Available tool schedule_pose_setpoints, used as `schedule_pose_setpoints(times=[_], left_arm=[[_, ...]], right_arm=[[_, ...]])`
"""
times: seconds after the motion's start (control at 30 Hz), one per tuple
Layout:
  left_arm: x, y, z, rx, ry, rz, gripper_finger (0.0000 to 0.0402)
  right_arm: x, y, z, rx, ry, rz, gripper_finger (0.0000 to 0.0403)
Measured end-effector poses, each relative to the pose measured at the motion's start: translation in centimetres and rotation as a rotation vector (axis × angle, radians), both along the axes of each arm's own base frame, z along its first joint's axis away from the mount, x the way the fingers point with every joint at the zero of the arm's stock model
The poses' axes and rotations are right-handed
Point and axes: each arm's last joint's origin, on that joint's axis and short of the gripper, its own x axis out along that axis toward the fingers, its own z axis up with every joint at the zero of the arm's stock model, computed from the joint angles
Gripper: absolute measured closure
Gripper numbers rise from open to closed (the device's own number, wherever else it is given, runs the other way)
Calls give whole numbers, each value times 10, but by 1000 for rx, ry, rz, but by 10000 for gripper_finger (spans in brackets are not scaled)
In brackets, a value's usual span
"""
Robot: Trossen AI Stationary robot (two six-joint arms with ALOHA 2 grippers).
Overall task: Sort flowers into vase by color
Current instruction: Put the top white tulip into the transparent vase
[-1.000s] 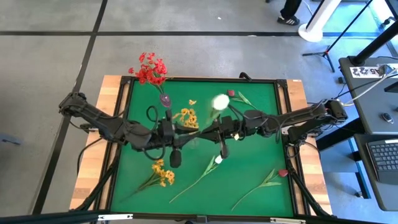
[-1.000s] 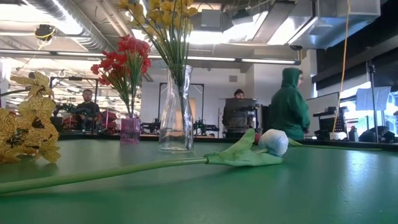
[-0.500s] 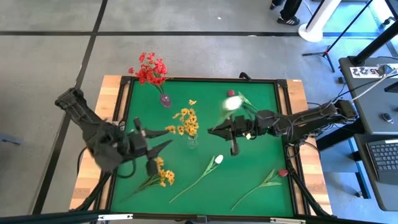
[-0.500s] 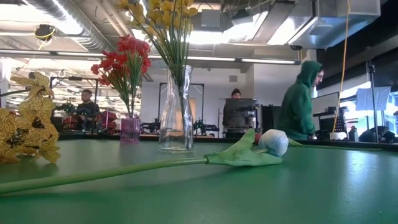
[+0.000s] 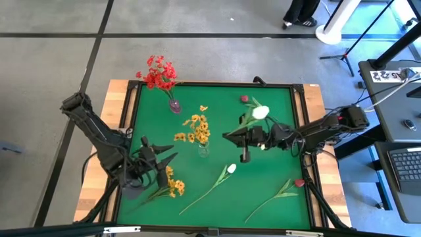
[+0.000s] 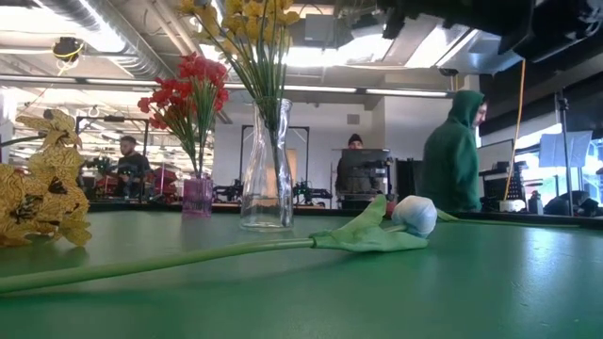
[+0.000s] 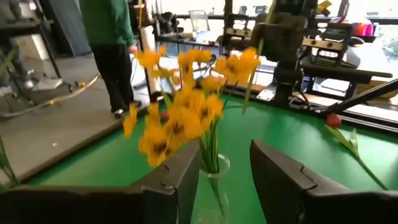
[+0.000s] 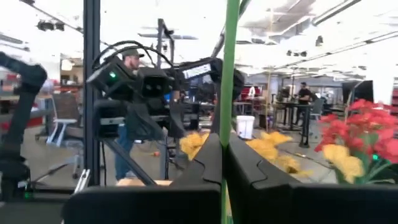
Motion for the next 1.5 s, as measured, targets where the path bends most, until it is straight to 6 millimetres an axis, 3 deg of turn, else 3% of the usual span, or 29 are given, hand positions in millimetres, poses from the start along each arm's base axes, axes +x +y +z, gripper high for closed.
schedule_pose_setpoints(times=[0.3,0.7,0.93,1.27,1.5], left_arm=[[-3,7,-28,-72,15,3,264],[-4,8,-33,-87,18,7,264],[-3,9,-34,-95,24,4,264],[-3,9,-34,-96,26,2,264],[-3,9,-34,-99,31,-2,264]], right_arm=[[31,-5,-20,-9,75,4,403],[58,-5,-37,-1,121,39,403],[62,-6,-52,6,205,-24,389],[66,-5,-39,-13,135,-9,394],[69,-4,-50,-30,282,-9,391]])
